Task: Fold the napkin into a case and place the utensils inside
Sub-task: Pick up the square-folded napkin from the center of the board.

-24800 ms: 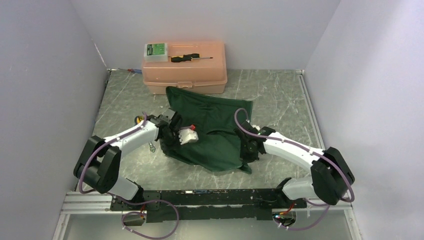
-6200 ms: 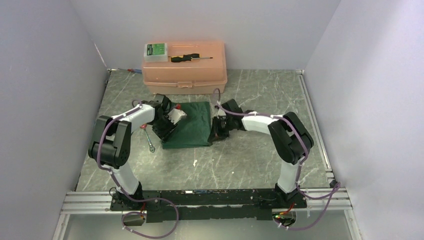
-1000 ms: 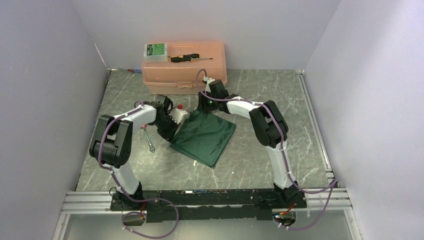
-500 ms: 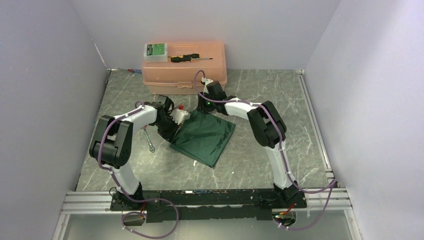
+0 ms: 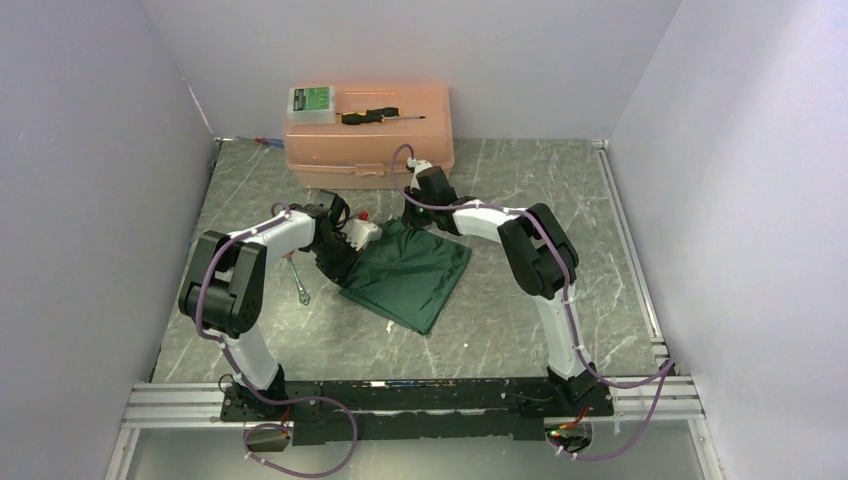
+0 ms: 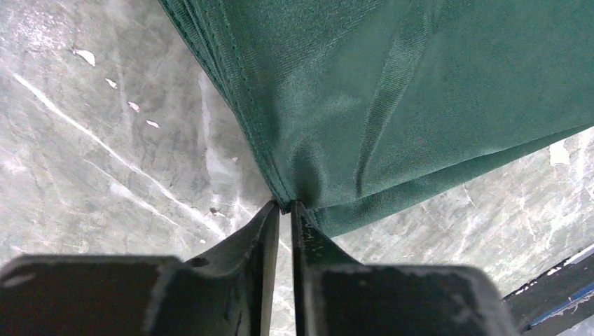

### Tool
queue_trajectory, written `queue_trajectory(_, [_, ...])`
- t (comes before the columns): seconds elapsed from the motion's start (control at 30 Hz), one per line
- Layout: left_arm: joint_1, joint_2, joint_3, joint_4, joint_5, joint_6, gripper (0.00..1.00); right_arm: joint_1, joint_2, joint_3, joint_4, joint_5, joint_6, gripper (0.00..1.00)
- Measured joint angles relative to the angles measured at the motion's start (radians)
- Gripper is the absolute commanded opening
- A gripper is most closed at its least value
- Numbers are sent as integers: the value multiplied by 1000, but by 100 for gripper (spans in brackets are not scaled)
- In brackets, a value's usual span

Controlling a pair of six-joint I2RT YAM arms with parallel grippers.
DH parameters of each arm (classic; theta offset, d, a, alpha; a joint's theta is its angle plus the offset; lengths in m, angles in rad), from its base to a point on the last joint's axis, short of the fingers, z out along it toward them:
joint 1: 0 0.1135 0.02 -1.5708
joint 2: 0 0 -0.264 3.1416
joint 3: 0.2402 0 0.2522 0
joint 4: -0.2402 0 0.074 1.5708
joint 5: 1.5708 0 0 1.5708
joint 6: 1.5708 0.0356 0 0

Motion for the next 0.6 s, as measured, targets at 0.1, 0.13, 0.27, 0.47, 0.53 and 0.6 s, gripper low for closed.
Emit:
queue_trajectory(0.1, [0,-3,0,-6,-3,8,37,0,-34,-39,21,4,0,0])
queue_trajectory(0.13, [0,-5,-1,-7,-7,10,41,0,-44,-49,27,4,0,0])
queue_trajectory(0.27, [0,-11,-1,-11,-19,12,53,5,-81,-89,61,5,-3,0])
queue_trajectory(0.47, [0,-13,20,-57,-27,14,62,14,-156,-212,173,-11,-14,0])
queue_trajectory(0.53, [0,-13,49,-90,-27,19,64,16,-192,-269,212,-26,-17,0])
queue_trajectory(0.6, [0,-13,87,-116,-24,24,64,18,-240,-347,262,-35,-21,0])
